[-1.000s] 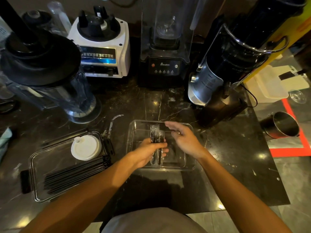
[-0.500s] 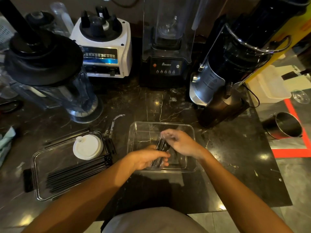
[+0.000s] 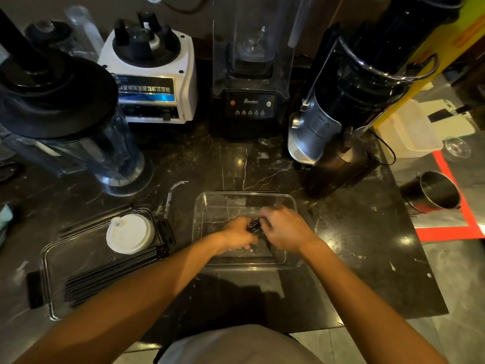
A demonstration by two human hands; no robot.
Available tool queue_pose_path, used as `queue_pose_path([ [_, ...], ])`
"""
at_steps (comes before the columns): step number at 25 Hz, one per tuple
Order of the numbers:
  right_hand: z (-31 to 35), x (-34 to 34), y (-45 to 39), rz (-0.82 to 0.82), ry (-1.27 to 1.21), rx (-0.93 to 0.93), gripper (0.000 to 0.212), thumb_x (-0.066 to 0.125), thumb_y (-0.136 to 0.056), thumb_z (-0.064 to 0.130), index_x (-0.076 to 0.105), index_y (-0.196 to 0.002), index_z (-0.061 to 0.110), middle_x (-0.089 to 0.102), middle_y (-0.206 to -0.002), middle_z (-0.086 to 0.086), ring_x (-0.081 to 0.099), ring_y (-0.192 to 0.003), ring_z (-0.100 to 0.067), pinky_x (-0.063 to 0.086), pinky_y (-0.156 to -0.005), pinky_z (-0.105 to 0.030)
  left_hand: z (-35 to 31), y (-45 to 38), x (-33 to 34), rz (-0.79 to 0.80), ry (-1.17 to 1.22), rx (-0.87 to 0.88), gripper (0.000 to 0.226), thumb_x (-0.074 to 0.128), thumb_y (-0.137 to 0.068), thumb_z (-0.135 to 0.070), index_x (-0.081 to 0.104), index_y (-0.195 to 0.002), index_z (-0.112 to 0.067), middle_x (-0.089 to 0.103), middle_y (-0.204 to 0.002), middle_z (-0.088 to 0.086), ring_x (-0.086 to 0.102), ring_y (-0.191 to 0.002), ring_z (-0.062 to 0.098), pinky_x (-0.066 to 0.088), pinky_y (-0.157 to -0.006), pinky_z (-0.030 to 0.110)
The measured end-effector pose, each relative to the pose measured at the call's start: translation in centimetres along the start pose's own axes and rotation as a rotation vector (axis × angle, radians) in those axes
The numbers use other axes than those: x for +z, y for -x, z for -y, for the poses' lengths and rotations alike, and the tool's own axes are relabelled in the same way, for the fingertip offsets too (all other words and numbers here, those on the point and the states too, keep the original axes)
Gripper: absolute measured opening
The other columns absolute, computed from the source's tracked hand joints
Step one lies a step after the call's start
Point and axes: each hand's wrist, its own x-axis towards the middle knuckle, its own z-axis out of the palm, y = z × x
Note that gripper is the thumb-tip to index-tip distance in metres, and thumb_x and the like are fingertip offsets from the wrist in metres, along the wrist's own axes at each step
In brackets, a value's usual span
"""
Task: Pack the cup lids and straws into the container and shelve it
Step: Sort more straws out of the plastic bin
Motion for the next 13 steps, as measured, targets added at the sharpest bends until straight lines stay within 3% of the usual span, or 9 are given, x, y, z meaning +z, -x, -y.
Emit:
queue_pose_path([
  [3,-0.5,0.4,0.7,0.048,0.171,-0.055,0.036,0.061,-0.099,0.030,0.057,-0.133,0.019,0.064,-0.134,-0.005,0.055,-0.130,-0.027,0.036,-0.109,-0.044,-1.1,-0.5,0.2,-0.082,-0.273,0.050,0.028,0.070,-0.087,-0.012,0.064,-0.112,-0.021,0.072,-0.107,0.006,0.068,-0.101,0.026,0.057,-0.090,0.043],
  [8,-1.0,3.3,-0.1,0.049,0.588,0.010,0.039,0.066,-0.095,0.032,0.060,-0.131,0.020,0.069,-0.126,-0.004,0.058,-0.125,-0.026,0.035,-0.106,-0.047,-1.3,-0.6,0.5,-0.148,-0.366,0.124,0.027,0.074,-0.082,-0.014,0.068,-0.106,-0.025,0.072,-0.101,0.000,0.070,-0.097,0.020,0.060,-0.088,0.044],
  [13,-0.3,3.5,-0.1,0.001,0.687,0.100,0.041,0.067,-0.091,0.019,0.058,-0.130,0.010,0.067,-0.128,-0.011,0.060,-0.123,-0.029,0.037,-0.109,-0.045,0.1,0.9,-0.3,-0.328,-0.668,0.224,0.047,0.075,-0.086,-0.025,0.060,-0.131,-0.023,0.058,-0.136,0.004,0.054,-0.129,0.027,0.046,-0.108,0.045],
])
